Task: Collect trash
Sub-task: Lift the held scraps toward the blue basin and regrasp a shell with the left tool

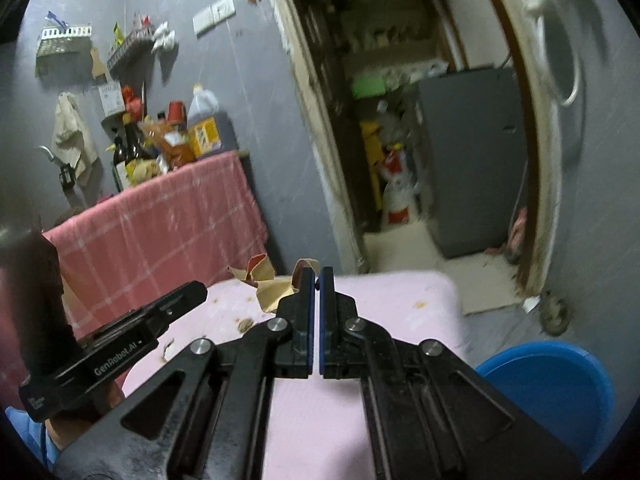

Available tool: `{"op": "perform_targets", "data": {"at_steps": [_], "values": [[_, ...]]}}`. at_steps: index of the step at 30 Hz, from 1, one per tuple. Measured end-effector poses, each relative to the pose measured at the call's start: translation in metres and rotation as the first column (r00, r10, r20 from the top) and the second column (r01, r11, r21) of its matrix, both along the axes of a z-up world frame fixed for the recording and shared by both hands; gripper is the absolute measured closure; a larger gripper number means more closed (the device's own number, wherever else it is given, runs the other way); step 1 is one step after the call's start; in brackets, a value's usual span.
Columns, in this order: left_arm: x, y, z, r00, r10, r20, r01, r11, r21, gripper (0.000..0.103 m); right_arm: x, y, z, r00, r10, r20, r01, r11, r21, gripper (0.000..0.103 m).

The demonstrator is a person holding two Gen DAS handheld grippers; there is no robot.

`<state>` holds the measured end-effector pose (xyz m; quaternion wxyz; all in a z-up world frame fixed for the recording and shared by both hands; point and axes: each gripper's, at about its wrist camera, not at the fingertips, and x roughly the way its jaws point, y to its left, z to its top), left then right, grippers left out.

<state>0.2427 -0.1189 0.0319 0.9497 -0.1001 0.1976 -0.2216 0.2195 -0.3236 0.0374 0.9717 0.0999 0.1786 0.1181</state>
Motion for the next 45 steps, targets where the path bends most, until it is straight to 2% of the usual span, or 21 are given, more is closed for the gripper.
{"op": "perform_targets", "data": {"at_steps": [5, 9, 15, 20, 24, 26, 28, 31, 34, 36, 39, 45], "values": [[-0.008, -0.023, 0.008, 0.999, -0.042, 0.012, 0.042, 0.999, -0.021, 0.095, -0.019, -0.021, 0.009, 0.998, -0.051, 0.027, 0.051, 0.999, -0.012, 0.101], [-0.019, -0.048, 0.01, 0.996, -0.085, 0.029, 0.085, 0.996, -0.004, 0.095, -0.035, -0.046, 0.01, 0.994, -0.103, 0.037, 0.104, 0.995, -0.012, 0.101], [-0.026, -0.078, 0.0, 0.992, -0.129, -0.017, 0.129, 0.991, 0.022, 0.095, -0.046, -0.077, 0.0, 0.988, -0.152, 0.001, 0.152, 0.988, 0.008, 0.101], [-0.017, -0.066, -0.026, 0.986, -0.098, -0.138, 0.102, 0.994, 0.026, 0.095, -0.047, -0.081, -0.018, 0.99, -0.137, -0.041, 0.137, 0.99, 0.012, 0.101], [-0.01, -0.042, -0.045, 0.978, -0.038, -0.206, 0.054, 0.996, 0.07, 0.093, -0.038, -0.069, -0.037, 0.991, -0.101, -0.086, 0.103, 0.994, 0.023, 0.101], [-0.003, -0.026, -0.054, 0.971, -0.008, -0.24, 0.031, 0.995, 0.094, 0.087, -0.031, -0.061, -0.046, 0.991, -0.08, -0.107, 0.084, 0.996, 0.031, 0.101], [0.002, -0.012, -0.063, 0.965, 0.018, -0.262, 0.011, 0.994, 0.109, 0.072, -0.024, -0.051, -0.055, 0.99, -0.06, -0.124, 0.065, 0.997, 0.036, 0.101], [0.01, 0.009, -0.075, 0.953, 0.045, -0.298, -0.012, 0.994, 0.112, 0.068, -0.012, -0.035, -0.066, 0.988, -0.029, -0.15, 0.036, 0.999, 0.039, 0.101], [0.021, 0.017, -0.082, 0.937, 0.043, -0.346, -0.002, 0.993, 0.116, 0.066, -0.001, -0.023, -0.076, 0.985, -0.009, -0.171, 0.016, 0.999, 0.037, 0.101], [0.024, 0.017, -0.085, 0.935, 0.028, -0.352, 0.014, 0.993, 0.117, 0.065, 0.005, -0.019, -0.081, 0.983, -0.007, -0.181, 0.014, 0.999, 0.038, 0.101], [0.029, 0.008, -0.085, 0.936, -0.007, -0.352, 0.059, 0.989, 0.135, 0.064, 0.01, -0.02, -0.086, 0.981, -0.018, -0.192, 0.025, 0.999, 0.035, 0.101], [0.048, -0.02, -0.092, 0.92, -0.049, -0.389, 0.135, 0.971, 0.198, 0.064, 0.012, -0.032, -0.09, 0.979, -0.045, -0.201, 0.052, 0.998, 0.029, 0.101]]}}
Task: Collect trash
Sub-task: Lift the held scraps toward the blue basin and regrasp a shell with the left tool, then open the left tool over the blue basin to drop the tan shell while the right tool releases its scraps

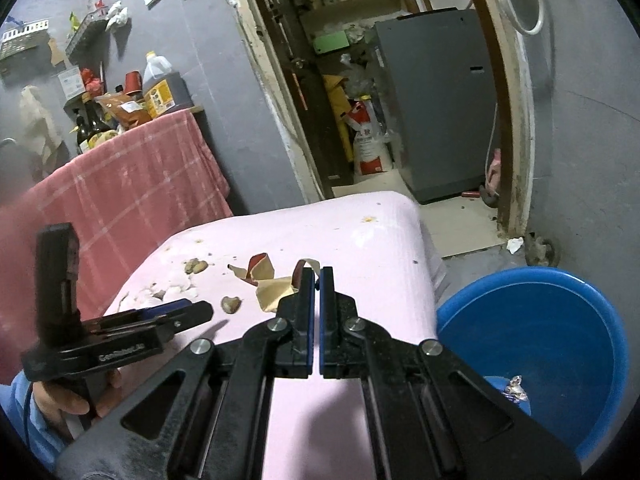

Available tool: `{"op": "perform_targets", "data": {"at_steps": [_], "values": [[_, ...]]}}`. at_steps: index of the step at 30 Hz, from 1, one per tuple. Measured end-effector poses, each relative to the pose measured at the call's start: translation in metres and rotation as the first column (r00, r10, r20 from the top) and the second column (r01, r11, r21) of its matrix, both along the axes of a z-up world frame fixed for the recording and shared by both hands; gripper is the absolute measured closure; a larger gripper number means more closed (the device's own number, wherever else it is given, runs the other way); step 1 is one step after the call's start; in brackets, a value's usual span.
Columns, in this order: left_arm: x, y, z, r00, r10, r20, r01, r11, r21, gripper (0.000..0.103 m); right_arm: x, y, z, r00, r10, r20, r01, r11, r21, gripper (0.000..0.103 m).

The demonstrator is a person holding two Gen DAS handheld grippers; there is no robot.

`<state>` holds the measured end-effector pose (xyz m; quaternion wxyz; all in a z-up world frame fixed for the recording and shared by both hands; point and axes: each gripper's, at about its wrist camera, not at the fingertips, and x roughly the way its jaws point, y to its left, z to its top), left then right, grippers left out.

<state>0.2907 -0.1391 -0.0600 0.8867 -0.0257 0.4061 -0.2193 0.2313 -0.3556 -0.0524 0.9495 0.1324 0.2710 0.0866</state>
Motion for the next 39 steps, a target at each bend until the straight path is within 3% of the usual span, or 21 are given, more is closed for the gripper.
{"op": "perform_targets", "data": {"at_steps": [5, 9, 15, 21, 26, 35, 39], "values": [[0.012, -0.016, -0.007, 0.999, -0.035, -0.025, 0.037, 0.998, 0.06, 0.065, -0.002, -0.008, -0.001, 1.0, -0.014, -0.003, 0.014, 1.0, -0.001, 0.101], [0.017, -0.021, -0.012, 0.998, -0.042, -0.043, 0.045, 0.996, 0.074, 0.089, -0.005, -0.014, 0.0, 1.0, -0.022, 0.0, 0.022, 1.0, 0.005, 0.101], [0.011, -0.026, -0.006, 0.999, -0.033, -0.025, 0.034, 0.998, 0.049, 0.09, -0.015, -0.02, 0.007, 0.999, -0.038, 0.021, 0.038, 0.999, 0.011, 0.101], [-0.018, -0.037, 0.031, 0.992, -0.025, 0.121, 0.034, 0.996, -0.077, 0.09, -0.036, -0.034, 0.029, 0.992, -0.085, 0.095, 0.086, 0.996, -0.008, 0.101], [-0.05, -0.058, 0.07, 0.958, -0.02, 0.286, 0.073, 0.981, -0.177, 0.089, -0.059, -0.047, 0.057, 0.973, -0.135, 0.185, 0.145, 0.989, -0.039, 0.101], [-0.09, -0.111, 0.113, 0.873, -0.051, 0.485, 0.171, 0.963, -0.207, 0.089, -0.099, -0.079, 0.091, 0.931, -0.216, 0.295, 0.252, 0.964, -0.088, 0.101], [-0.097, -0.132, 0.114, 0.862, -0.076, 0.501, 0.207, 0.955, -0.212, 0.089, -0.109, -0.094, 0.092, 0.919, -0.249, 0.306, 0.29, 0.952, -0.095, 0.101]]}}
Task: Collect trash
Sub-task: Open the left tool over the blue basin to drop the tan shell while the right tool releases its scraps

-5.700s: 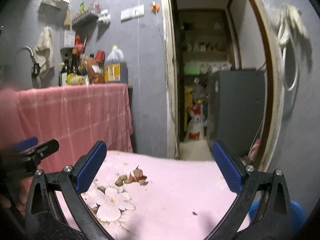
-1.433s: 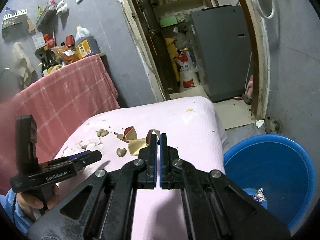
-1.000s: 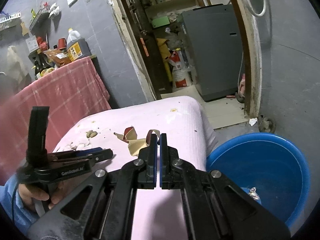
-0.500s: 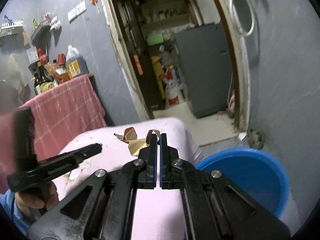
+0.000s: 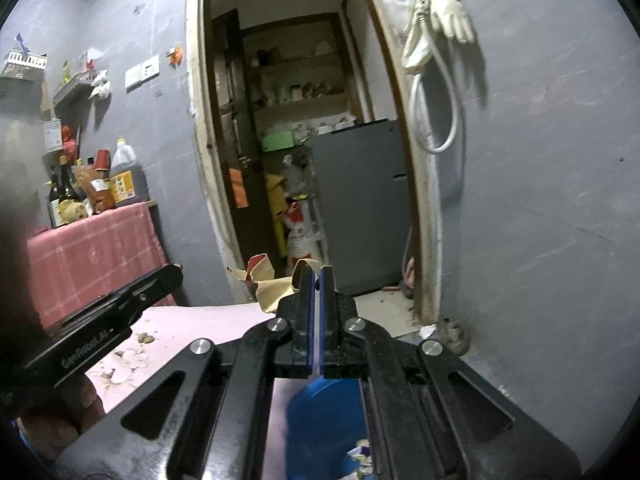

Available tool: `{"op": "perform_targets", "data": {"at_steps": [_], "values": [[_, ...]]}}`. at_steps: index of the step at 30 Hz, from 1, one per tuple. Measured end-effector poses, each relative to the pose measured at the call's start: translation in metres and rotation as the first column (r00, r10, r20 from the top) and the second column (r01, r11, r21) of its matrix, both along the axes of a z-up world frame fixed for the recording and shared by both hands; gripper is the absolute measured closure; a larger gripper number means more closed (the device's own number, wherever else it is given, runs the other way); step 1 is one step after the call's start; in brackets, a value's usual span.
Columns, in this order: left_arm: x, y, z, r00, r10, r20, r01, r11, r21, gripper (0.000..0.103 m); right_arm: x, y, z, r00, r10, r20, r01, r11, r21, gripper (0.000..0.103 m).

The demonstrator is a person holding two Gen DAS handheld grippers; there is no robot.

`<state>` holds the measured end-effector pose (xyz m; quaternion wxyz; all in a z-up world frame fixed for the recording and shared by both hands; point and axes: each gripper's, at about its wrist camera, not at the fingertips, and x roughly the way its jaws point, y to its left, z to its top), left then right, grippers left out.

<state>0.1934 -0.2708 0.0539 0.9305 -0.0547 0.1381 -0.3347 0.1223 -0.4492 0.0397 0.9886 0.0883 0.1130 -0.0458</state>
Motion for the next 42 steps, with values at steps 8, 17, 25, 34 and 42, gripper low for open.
{"op": "perform_targets", "data": {"at_steps": [8, 17, 25, 34, 42], "values": [[-0.002, -0.039, -0.01, 0.998, -0.051, -0.025, 0.052, 0.998, 0.023, 0.089, -0.004, -0.032, -0.019, 0.997, -0.059, -0.044, 0.06, 0.998, 0.017, 0.101], [0.015, -0.069, -0.046, 0.984, -0.072, -0.164, 0.092, 0.989, 0.114, 0.089, 0.013, -0.059, -0.056, 0.984, -0.075, -0.16, 0.089, 0.992, 0.084, 0.101], [0.043, -0.086, -0.086, 0.93, -0.068, -0.361, 0.133, 0.979, 0.157, 0.089, 0.03, -0.074, -0.089, 0.962, -0.064, -0.265, 0.107, 0.983, 0.152, 0.1], [0.056, -0.092, -0.118, 0.883, -0.052, -0.466, 0.164, 0.965, 0.204, 0.088, 0.048, -0.081, -0.115, 0.931, -0.052, -0.36, 0.127, 0.974, 0.189, 0.098], [0.055, -0.079, -0.111, 0.889, -0.044, -0.455, 0.133, 0.977, 0.167, 0.069, 0.049, -0.08, -0.114, 0.931, -0.053, -0.362, 0.128, 0.975, 0.184, 0.08]]}}
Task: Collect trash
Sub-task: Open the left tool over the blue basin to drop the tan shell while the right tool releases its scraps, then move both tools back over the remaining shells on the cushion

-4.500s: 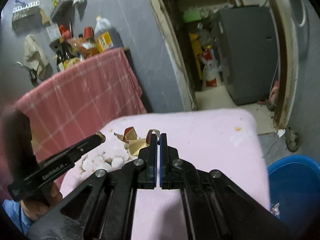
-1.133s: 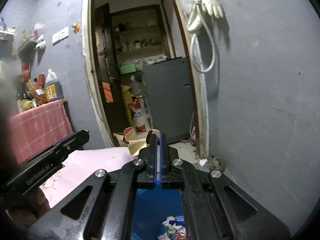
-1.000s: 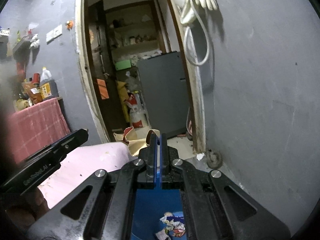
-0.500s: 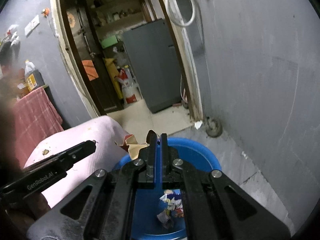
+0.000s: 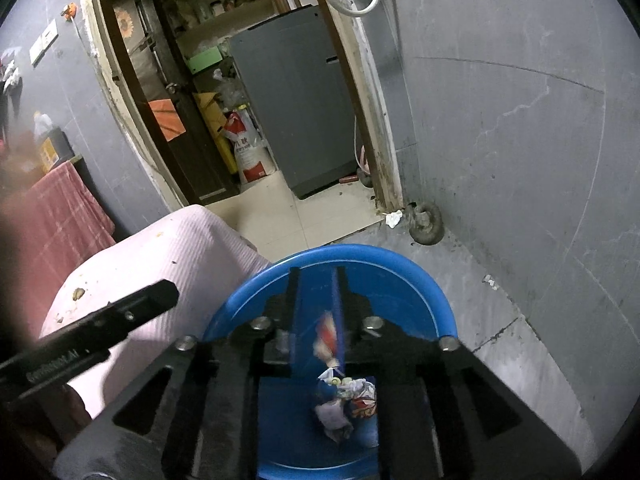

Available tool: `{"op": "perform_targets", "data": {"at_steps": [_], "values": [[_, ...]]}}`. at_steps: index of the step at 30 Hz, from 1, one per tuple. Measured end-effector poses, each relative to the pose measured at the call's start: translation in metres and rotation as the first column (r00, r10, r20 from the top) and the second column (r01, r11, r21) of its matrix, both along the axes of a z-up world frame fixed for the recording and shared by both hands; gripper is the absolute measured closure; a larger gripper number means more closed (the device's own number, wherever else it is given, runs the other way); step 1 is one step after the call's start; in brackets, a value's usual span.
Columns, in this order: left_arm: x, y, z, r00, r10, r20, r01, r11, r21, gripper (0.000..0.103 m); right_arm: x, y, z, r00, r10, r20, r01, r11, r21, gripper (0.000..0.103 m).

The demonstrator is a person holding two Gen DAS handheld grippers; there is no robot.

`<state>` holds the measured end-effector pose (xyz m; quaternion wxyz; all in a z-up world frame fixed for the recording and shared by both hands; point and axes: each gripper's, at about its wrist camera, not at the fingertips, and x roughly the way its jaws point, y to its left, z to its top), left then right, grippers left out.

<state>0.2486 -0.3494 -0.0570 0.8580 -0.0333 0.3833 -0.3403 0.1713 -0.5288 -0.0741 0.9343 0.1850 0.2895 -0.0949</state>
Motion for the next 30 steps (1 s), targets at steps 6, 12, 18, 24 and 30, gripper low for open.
{"op": "perform_targets", "data": {"at_steps": [6, 12, 18, 24, 30], "values": [[-0.005, 0.018, 0.019, 0.998, 0.035, 0.055, -0.034, 0.999, -0.018, 0.055, -0.003, 0.009, 0.014, 0.999, -0.005, 0.044, 0.005, 1.0, -0.009, 0.068], [-0.012, 0.054, 0.048, 0.981, 0.109, 0.162, -0.102, 0.993, -0.052, 0.027, -0.008, 0.034, 0.046, 0.99, 0.028, 0.137, -0.021, 0.998, -0.057, 0.042], [-0.027, 0.108, 0.078, 0.925, 0.237, 0.296, -0.21, 0.97, -0.12, 0.004, -0.018, 0.065, 0.079, 0.961, 0.065, 0.268, -0.035, 0.993, -0.113, 0.008], [-0.035, 0.163, 0.103, 0.871, 0.36, 0.335, -0.315, 0.932, -0.181, 0.003, -0.027, 0.102, 0.106, 0.912, 0.116, 0.393, -0.063, 0.987, -0.145, 0.0], [-0.048, 0.207, 0.118, 0.808, 0.428, 0.405, -0.384, 0.904, -0.189, 0.002, -0.028, 0.139, 0.121, 0.874, 0.171, 0.455, -0.099, 0.979, -0.178, 0.0]]}}
